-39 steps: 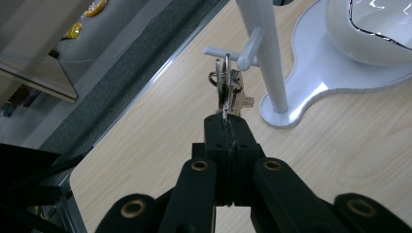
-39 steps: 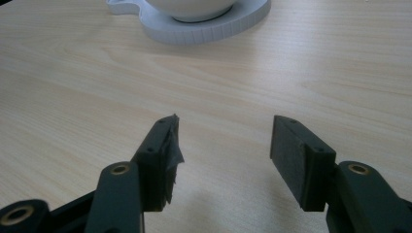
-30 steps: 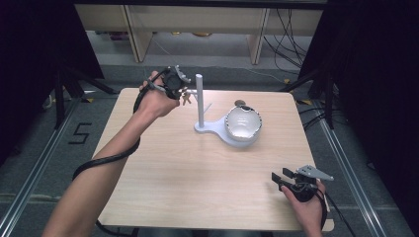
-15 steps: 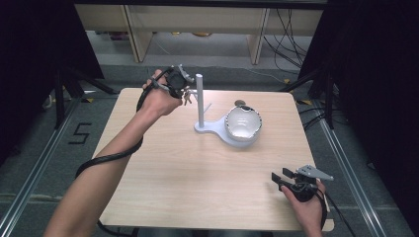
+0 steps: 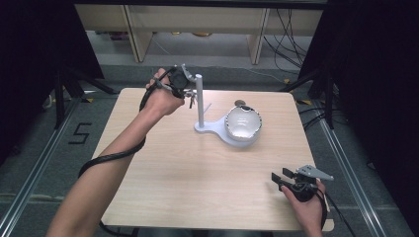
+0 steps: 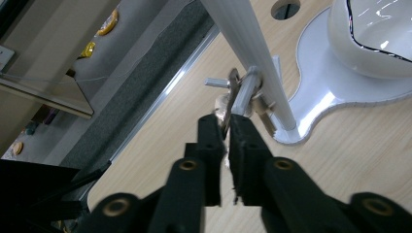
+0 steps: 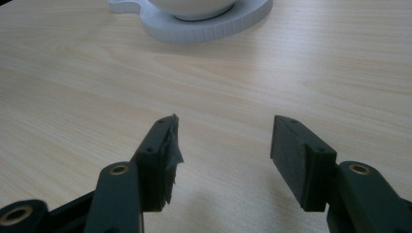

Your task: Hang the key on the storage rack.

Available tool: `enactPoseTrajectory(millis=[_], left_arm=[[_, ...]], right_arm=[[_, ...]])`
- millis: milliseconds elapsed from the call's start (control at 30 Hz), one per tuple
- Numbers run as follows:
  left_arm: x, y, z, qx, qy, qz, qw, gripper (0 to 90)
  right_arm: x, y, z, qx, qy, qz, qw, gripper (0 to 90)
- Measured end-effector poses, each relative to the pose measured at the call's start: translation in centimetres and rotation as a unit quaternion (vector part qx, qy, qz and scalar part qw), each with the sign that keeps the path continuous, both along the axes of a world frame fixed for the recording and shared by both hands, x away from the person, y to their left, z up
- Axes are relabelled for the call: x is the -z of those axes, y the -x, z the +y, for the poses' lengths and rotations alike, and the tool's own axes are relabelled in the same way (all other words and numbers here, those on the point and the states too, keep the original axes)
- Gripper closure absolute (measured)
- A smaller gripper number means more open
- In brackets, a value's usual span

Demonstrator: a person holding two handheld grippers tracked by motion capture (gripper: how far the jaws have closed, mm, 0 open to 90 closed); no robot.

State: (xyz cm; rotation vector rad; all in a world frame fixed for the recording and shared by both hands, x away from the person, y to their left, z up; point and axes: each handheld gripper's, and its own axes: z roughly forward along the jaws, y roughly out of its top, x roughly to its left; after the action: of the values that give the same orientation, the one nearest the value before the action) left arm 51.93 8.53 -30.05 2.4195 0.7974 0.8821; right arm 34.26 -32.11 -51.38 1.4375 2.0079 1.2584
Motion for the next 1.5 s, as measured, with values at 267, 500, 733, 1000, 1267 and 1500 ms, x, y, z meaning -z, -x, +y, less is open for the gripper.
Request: enactPoseTrajectory(millis=[267, 500, 733, 1000, 1267, 1500], left_arm=[[-0.8, 1.6, 1.5, 0.001, 0.036, -0.03, 0.9989, 59.6], [-1.1, 3.2, 3.0, -0.005, 0.109, -0.038, 0.9933, 43.3], [-1.1, 4.8, 4.1, 0.003, 0.126, -0.049, 0.9907, 39.0], [-0.3, 6.9, 4.8, 0.018, 0.14, -0.05, 0.9887, 38.2], [0.4, 8.4, 5.0, 0.027, 0.15, -0.058, 0.9865, 37.7], [0.9, 9.5, 5.1, 0.033, 0.162, -0.065, 0.984, 37.6]], right_arm=[[0.1, -0.1, 0.0, -0.004, 0.005, -0.012, 0.9999, 44.4], [0.1, 0.1, 0.2, 0.008, -0.012, -0.006, 0.9999, 44.5], [0.2, -0.1, 0.0, -0.003, 0.001, -0.019, 0.9998, 44.6], [0.2, 0.0, 0.1, 0.005, 0.004, -0.016, 0.9998, 44.6], [0.0, 0.0, 0.0, 0.001, 0.005, -0.014, 0.9999, 44.5], [0.2, -0.1, -0.1, 0.004, 0.009, -0.025, 0.9996, 44.5]])
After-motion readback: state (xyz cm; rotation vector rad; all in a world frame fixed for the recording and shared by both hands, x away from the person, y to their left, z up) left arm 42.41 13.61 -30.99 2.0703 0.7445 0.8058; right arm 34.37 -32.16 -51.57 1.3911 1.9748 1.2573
